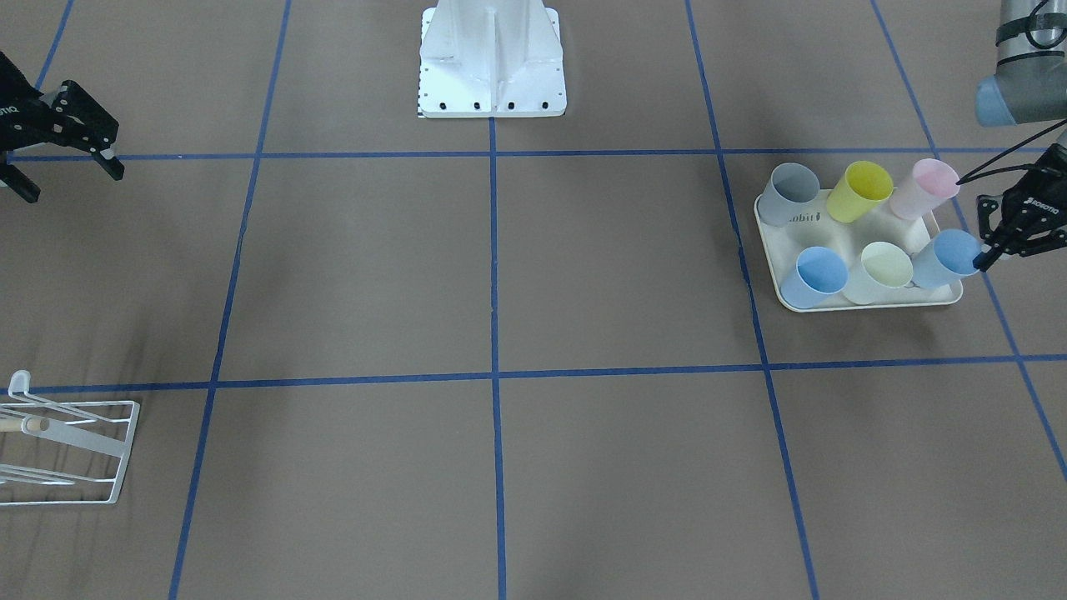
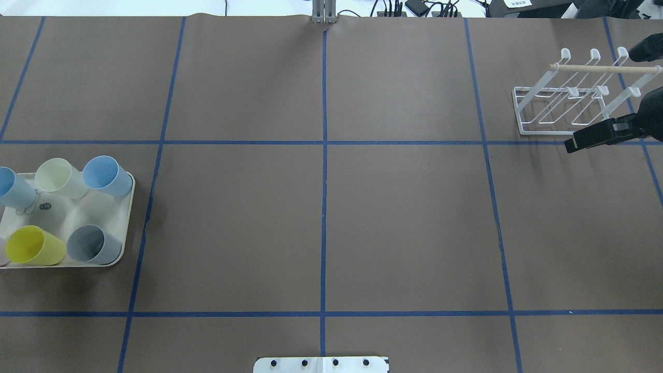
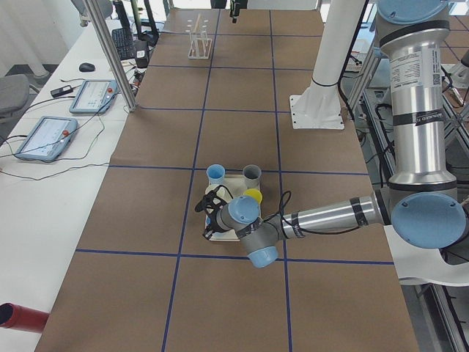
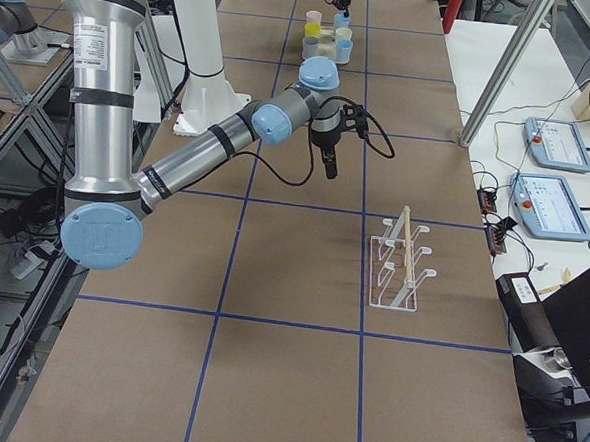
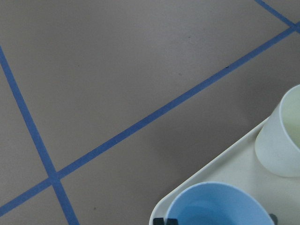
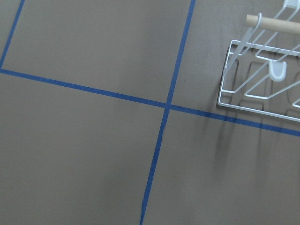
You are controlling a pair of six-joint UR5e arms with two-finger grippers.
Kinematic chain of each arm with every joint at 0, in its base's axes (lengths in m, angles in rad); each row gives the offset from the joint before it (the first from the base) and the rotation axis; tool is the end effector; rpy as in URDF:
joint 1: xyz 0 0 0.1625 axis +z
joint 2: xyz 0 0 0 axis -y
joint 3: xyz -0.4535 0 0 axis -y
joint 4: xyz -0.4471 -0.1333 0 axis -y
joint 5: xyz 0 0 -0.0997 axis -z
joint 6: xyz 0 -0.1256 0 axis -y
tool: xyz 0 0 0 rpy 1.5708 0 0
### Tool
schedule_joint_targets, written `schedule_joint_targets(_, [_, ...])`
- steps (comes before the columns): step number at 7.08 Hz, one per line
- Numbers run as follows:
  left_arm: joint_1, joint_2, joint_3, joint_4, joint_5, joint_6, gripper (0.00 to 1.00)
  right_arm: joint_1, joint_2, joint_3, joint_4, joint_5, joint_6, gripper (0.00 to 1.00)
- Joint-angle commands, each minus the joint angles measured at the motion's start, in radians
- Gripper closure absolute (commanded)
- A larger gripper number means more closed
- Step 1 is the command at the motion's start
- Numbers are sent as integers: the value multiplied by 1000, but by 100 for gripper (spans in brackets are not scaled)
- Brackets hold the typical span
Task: Transfer IKEA cup to right arm and place on rack
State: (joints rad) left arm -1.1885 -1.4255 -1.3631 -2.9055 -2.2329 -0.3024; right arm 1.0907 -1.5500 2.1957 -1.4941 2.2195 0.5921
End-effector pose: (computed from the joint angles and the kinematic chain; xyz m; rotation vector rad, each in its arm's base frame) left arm 0.1314 -0.4771 0.7379 0.6874 0.8913 0.3959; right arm -0.1835 -0.4766 0.3560 0.2816 -0.8871 -0.1304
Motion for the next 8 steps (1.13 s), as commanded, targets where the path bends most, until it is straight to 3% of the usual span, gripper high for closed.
schedule_joint_targets(1, [-115,-48,-11,31,-74,0,100,-8,65,-19,5,-20,-12,0])
schedule_joint_targets(2, [-187,-87,-57,143,-80,8,100,-23,115,-58,53,-21,0,0])
schedule_joint_targets(4, [-268,-95,-245,366,-82,19,100,-38,119,-152,318,-26,-2,0])
schedule_joint_targets(5, [-273,-96,-404,551,-83,13,100,-64,119,-189,448,-59,-2,0])
schedule_joint_targets(6, [-272,-116,-570,762,-85,-33,100,-101,119,-191,507,-131,-2,0])
schedule_joint_targets(7, [-264,-140,-684,848,-102,-190,100,-144,120,-189,534,-162,-12,1])
schedule_joint_targets(8, [-232,-162,-720,839,-181,-349,100,-181,120,-203,629,-181,-31,1])
